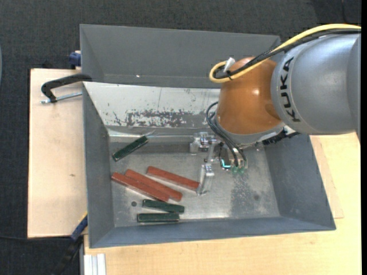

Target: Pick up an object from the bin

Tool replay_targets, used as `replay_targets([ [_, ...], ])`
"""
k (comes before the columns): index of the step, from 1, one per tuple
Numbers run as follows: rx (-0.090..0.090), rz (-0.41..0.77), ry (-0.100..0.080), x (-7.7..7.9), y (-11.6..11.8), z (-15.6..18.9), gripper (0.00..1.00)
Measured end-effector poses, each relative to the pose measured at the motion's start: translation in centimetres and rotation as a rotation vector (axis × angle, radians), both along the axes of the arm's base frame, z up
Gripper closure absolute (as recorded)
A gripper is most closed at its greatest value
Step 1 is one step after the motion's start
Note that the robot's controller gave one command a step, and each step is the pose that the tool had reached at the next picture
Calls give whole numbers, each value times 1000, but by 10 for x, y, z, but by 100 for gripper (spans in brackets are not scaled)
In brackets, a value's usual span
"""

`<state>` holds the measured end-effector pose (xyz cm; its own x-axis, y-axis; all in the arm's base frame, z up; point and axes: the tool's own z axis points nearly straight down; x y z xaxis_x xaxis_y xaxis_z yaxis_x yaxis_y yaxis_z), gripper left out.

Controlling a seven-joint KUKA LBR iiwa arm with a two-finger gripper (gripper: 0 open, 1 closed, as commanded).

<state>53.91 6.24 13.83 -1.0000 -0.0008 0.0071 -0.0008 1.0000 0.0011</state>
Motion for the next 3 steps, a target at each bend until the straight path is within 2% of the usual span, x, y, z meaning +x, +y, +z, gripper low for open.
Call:
replay_targets([
  [1, 0, -1, -8, 2, 0, 4, 0],
  [2, 0, -117, -6, -13, 62, -6, 0],
  [3, 3, -192, -12, 5, 79, -27, 0],
])
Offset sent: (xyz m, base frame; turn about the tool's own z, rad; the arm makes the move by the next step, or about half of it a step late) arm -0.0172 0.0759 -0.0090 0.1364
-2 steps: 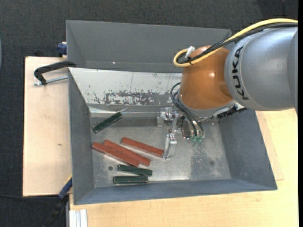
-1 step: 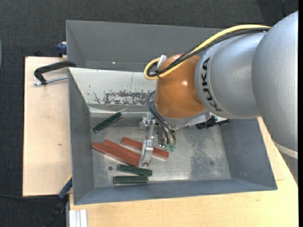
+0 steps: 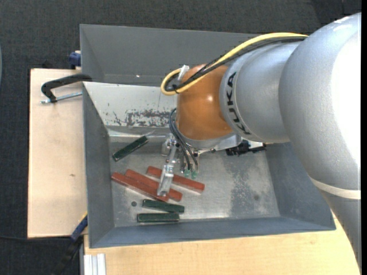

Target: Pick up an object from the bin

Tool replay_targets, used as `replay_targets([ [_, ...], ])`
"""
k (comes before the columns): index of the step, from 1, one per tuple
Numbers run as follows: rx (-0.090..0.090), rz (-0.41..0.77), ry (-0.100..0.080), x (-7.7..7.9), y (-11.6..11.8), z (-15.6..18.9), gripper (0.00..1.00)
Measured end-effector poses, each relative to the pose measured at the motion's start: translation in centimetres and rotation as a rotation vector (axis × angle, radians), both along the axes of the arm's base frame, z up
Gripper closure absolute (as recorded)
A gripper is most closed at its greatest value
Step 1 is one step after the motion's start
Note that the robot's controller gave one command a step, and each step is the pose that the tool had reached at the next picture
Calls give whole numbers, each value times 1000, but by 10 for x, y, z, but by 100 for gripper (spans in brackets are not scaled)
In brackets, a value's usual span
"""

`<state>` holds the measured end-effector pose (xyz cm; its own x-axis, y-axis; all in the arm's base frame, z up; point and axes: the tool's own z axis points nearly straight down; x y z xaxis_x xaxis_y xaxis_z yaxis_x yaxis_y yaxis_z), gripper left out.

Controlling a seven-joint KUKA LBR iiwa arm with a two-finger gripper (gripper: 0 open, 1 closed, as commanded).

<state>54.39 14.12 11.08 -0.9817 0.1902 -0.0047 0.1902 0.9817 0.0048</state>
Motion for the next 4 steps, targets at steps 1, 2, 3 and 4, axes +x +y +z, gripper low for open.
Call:
replay_targets([
  [1, -2, -230, 7, -23, 18, 12, 0],
  [2, -3, -224, 7, -24, 25, -40, 0],
  [3, -6, -407, 3, -30, 60, -40, 100],
  [4, -6, -407, 3, -30, 60, -40, 100],
])
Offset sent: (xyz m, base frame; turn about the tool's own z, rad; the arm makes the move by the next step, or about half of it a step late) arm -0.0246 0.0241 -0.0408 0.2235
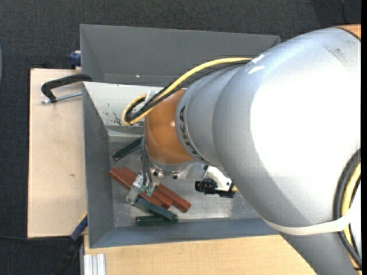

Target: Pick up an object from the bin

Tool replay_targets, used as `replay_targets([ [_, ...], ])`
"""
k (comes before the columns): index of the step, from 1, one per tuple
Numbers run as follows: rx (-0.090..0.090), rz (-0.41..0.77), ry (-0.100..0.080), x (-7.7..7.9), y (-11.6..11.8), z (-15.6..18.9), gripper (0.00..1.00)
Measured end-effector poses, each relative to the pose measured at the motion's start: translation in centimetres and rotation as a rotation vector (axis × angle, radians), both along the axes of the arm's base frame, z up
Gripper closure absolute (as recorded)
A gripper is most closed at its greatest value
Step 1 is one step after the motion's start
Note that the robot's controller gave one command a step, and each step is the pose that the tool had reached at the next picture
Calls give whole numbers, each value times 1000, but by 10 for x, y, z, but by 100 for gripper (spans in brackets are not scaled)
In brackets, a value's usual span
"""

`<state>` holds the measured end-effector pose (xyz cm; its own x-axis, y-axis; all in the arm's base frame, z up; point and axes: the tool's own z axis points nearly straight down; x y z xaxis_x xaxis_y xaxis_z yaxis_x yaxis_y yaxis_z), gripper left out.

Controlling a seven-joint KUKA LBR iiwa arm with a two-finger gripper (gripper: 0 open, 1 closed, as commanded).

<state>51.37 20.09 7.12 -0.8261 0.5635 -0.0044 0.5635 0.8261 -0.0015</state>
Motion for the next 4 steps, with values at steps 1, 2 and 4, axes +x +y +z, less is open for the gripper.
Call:
replay_targets([
  [1, 0, 0, 0, 0, 0, 3, 100],
  [2, 2, 0, 0, 0, 0, 7, 100],
  [4, 4, 2, 4, -1, 0, 29, 100],
])
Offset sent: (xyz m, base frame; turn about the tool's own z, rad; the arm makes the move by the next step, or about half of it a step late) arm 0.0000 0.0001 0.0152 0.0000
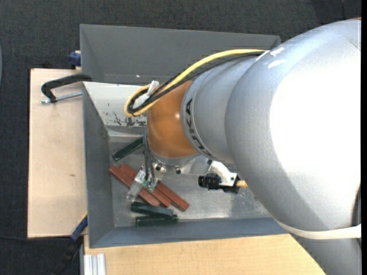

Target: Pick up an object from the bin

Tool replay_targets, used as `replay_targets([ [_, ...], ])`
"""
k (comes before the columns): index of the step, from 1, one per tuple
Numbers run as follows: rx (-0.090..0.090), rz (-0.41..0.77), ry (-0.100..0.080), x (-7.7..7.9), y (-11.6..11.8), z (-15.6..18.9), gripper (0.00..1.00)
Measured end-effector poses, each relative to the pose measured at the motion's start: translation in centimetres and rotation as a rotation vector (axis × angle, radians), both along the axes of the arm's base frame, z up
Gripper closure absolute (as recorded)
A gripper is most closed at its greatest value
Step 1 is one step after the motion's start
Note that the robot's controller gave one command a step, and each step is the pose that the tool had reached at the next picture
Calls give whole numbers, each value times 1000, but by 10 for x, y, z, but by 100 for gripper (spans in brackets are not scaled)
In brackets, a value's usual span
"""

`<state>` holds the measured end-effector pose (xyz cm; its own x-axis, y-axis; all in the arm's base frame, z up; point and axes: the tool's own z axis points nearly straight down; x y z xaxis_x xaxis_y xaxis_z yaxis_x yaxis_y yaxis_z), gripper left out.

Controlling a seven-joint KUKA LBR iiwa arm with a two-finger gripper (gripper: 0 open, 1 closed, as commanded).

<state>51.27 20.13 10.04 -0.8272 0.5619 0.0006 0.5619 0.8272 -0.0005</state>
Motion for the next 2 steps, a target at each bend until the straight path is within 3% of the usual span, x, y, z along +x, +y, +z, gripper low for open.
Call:
replay_targets([
  [2, 3, 1, -6, 1, 1, 17, 100],
])
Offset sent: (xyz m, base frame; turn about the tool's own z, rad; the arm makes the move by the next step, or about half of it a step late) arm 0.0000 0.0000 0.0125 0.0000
